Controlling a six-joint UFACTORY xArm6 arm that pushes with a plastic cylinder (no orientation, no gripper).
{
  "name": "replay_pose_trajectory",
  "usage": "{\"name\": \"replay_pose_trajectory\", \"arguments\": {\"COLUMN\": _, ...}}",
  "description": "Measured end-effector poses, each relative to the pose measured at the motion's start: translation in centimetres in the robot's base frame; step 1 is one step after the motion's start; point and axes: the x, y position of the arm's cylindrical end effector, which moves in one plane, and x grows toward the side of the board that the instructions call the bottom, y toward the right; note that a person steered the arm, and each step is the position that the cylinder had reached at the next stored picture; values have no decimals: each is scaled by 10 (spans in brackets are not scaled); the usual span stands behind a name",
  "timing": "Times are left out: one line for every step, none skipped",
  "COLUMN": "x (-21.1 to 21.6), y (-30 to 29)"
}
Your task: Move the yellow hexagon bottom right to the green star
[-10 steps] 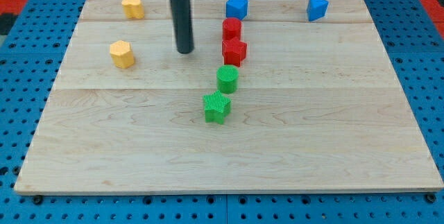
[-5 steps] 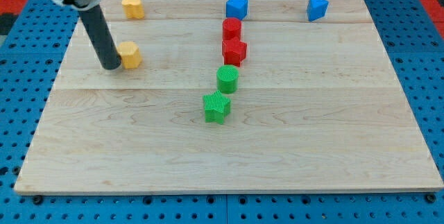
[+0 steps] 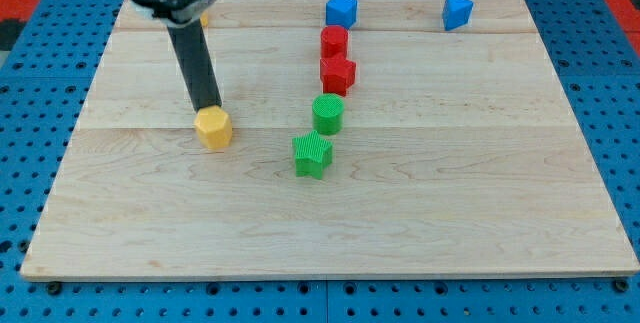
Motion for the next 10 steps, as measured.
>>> {"name": "replay_pose_trajectory", "arguments": {"x": 49, "y": 0}}
{"name": "replay_pose_trajectory", "arguments": {"x": 56, "y": -6}}
{"name": "replay_pose_trajectory", "arguments": {"x": 87, "y": 10}}
{"name": "replay_pose_trajectory", "arguments": {"x": 113, "y": 52}}
{"name": "replay_pose_trajectory", "arguments": {"x": 112, "y": 52}}
{"name": "replay_pose_trajectory", "arguments": {"x": 113, "y": 72}}
{"name": "replay_pose_trajectory", "arguments": {"x": 113, "y": 99}}
{"name": "replay_pose_trajectory", "arguments": {"x": 111, "y": 56}}
{"name": "replay_pose_trajectory", "arguments": {"x": 91, "y": 30}}
{"name": "replay_pose_trajectory", "arguments": {"x": 55, "y": 44}}
